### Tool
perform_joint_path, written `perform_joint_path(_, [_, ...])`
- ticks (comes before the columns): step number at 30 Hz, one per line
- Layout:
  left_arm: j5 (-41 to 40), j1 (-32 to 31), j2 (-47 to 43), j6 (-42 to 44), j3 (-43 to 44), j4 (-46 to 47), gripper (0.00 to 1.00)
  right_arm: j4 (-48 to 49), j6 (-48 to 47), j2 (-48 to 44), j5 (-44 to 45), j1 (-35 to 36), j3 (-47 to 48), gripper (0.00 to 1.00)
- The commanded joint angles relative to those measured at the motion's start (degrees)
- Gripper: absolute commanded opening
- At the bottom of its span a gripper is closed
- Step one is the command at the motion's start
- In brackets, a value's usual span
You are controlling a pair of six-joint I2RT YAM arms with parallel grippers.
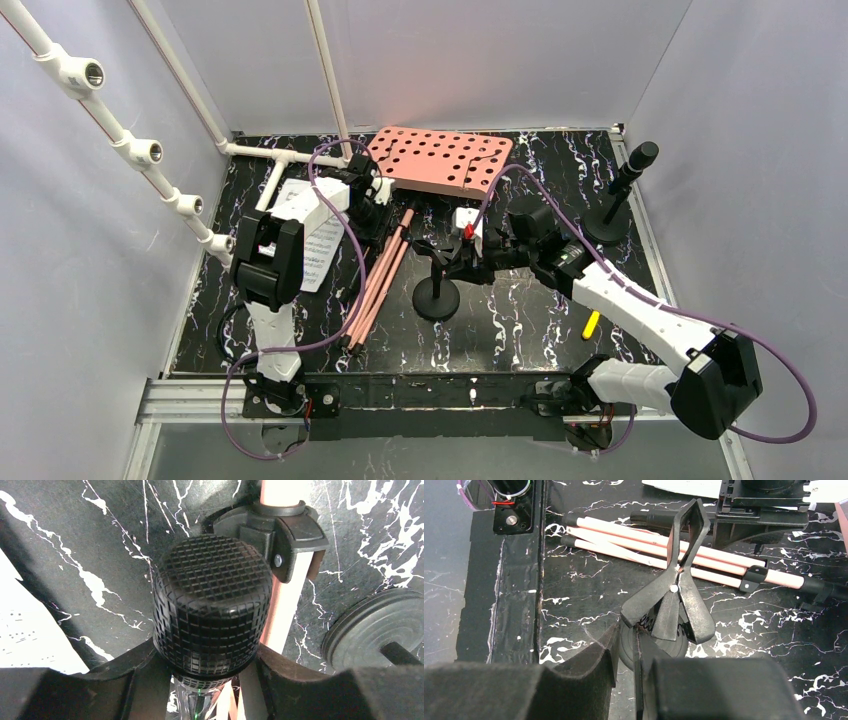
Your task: Pack up the instrument practice props
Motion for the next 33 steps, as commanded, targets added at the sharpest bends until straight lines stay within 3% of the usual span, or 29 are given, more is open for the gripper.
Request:
perform_joint_path(1, [2.78,-0.05,-0.39,-0.69,0.34,-0.72,0.47,3.13,1.39,-1.74,0.1,0.01,-0.52,0.24])
perform_joint_path(23, [4.1,1.1,-0.46,-2.78,-2.01,-1.98,0.61,7.52,6.38,-2.32,2.87,0.02,-2.75,0.25])
perform_joint_path(33, [7.27,1.16,0.48,-3.12,-2.7,-0.88,0.69,9.01,7.27,-4.6,4.89,0.0,-3.87,0.48])
